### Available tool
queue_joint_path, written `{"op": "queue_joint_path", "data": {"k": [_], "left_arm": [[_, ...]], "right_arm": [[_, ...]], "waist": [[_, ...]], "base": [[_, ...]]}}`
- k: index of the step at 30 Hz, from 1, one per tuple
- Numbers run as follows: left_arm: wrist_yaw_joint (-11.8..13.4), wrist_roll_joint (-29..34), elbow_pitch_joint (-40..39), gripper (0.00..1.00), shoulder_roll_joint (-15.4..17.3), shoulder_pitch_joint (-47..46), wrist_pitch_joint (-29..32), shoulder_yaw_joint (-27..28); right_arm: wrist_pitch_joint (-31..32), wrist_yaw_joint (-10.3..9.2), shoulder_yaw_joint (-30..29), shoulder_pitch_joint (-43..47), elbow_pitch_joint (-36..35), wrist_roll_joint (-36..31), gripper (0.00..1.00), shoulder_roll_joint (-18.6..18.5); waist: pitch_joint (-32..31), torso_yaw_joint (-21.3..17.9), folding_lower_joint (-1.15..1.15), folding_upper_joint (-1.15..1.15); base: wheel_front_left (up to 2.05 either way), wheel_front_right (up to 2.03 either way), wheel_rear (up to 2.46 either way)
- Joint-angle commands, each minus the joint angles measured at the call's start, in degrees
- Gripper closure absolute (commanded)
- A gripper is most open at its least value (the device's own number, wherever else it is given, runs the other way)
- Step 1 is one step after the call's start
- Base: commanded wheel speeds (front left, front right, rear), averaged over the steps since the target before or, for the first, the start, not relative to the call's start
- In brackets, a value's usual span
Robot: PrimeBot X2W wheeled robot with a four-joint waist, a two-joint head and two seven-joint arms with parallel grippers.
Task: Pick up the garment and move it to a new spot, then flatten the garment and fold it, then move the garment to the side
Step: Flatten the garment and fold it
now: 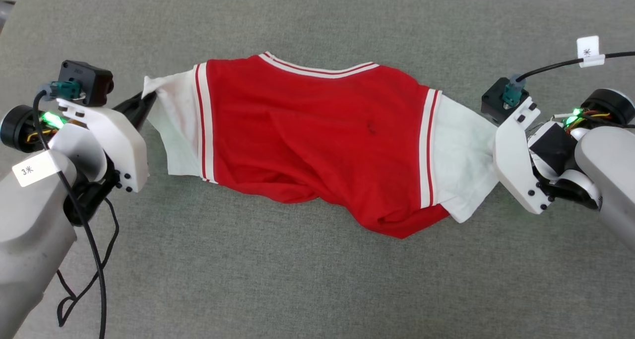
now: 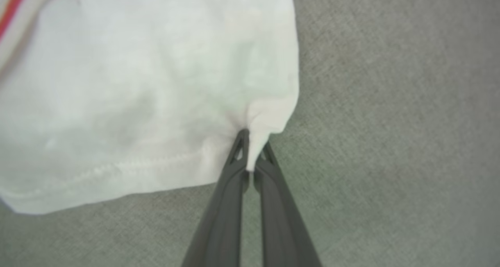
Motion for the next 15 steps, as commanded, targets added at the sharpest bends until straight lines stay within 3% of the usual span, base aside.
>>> {"op": "queue_joint_path", "data": {"k": [1, 15], "left_arm": [[-0.4, 0.0, 0.1, 1.0, 0.4, -0.5, -0.4, 0.1], [2.1, 1.1, -7.5, 1.0, 3.9, -1.5, -4.5, 2.3]], "right_arm": [[-1.4, -0.09, -0.1, -0.2, 0.8, -0.1, 1.0, 0.3], [-22.0, -0.08, -7.4, -3.2, 5.8, -1.4, 1.0, 2.2]], "waist": [[-1.1, -0.7, 0.0, 0.0], [-8.9, -4.1, 0.0, 0.0]], "base": [[0.0, 0.0, 0.0], [0.0, 0.0, 0.0]]}}
